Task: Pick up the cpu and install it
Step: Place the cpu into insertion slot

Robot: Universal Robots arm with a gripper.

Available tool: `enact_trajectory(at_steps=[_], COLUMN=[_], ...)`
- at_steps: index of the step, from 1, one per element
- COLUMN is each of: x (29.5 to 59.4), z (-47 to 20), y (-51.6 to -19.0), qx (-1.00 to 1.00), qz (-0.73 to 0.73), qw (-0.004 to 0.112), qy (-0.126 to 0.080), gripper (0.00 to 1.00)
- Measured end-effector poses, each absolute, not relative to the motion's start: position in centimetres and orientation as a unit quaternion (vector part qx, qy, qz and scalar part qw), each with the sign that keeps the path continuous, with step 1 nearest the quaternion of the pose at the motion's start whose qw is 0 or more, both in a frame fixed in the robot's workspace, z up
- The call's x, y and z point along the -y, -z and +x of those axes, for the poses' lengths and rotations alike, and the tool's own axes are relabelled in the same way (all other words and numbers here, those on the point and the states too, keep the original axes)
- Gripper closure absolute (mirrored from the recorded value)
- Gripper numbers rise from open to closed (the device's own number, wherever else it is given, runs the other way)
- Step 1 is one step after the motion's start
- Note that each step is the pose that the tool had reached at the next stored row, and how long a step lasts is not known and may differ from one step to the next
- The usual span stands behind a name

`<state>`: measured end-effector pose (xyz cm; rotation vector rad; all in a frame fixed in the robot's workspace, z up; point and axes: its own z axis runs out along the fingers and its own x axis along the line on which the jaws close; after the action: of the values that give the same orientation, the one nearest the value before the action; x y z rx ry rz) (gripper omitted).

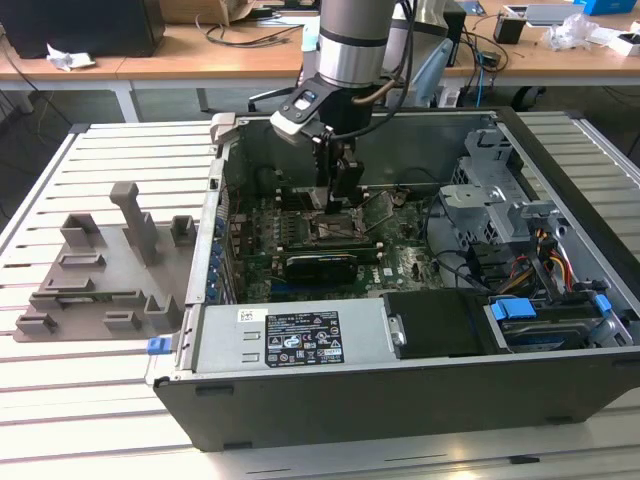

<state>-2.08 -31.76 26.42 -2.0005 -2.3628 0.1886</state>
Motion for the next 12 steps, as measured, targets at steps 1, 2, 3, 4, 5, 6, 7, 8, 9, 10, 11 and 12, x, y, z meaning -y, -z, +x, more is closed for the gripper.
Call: enact_trajectory(at_steps=[1,2,3,4,5,6,7,8,9,10,11,12], x=[31.77,31.77,31.76,31.76,31.76,31.76,31.76,31.76,31.76,31.76,31.76,31.76], z=[-2.08,-2.08,-2.08,-2.08,-2.08,-2.08,-2.08,-2.08,-2.08,-2.08,-2.08,-2.08], y=[-26.41,-26.40,-26.40,-26.39,-26.38,-26.37,-26.37,-26.36,-26.35,-26.34,-26.34,-26.34], qx=[0.755,0.750,0.746,0.741,0.737,0.730,0.726,0.721,0.713,0.709,0.706,0.704], qz=[-0.652,-0.658,-0.663,-0.668,-0.673,-0.680,-0.685,-0.690,-0.698,-0.703,-0.705,-0.707], qw=[0.021,0.021,0.021,0.022,0.022,0.023,0.023,0.023,0.024,0.024,0.024,0.025], qy=[-0.061,-0.060,-0.060,-0.060,-0.060,-0.060,-0.060,-0.060,-0.060,-0.060,-0.060,-0.059], gripper=[0.45,0.45,0.45,0.45,0.45,0.45,0.45,0.45,0.45,0.45,0.45,0.45])
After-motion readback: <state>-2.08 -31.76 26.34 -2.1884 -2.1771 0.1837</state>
